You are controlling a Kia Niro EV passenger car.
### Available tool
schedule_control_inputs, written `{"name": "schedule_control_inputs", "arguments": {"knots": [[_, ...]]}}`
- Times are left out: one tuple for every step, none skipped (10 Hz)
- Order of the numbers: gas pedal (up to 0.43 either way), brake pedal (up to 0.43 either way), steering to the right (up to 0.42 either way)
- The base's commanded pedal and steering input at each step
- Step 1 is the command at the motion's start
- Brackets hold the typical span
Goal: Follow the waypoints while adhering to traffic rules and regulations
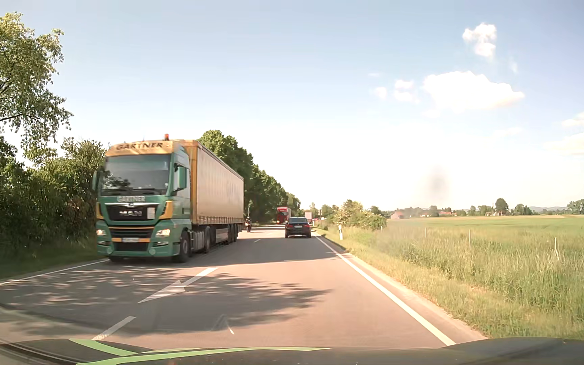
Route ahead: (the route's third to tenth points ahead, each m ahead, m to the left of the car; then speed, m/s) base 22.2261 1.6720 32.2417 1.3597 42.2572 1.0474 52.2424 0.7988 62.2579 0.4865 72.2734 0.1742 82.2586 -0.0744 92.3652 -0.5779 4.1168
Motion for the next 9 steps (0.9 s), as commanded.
{"name": "schedule_control_inputs", "arguments": {"knots": [[0.087, 0.000, 0.005], [0.087, 0.000, 0.005], [0.087, 0.000, 0.005], [0.087, 0.000, 0.005], [0.087, 0.000, 0.005], [0.087, 0.000, 0.005], [0.087, 0.000, 0.004], [0.087, 0.000, 0.004], [0.098, 0.000, 0.003]]}}
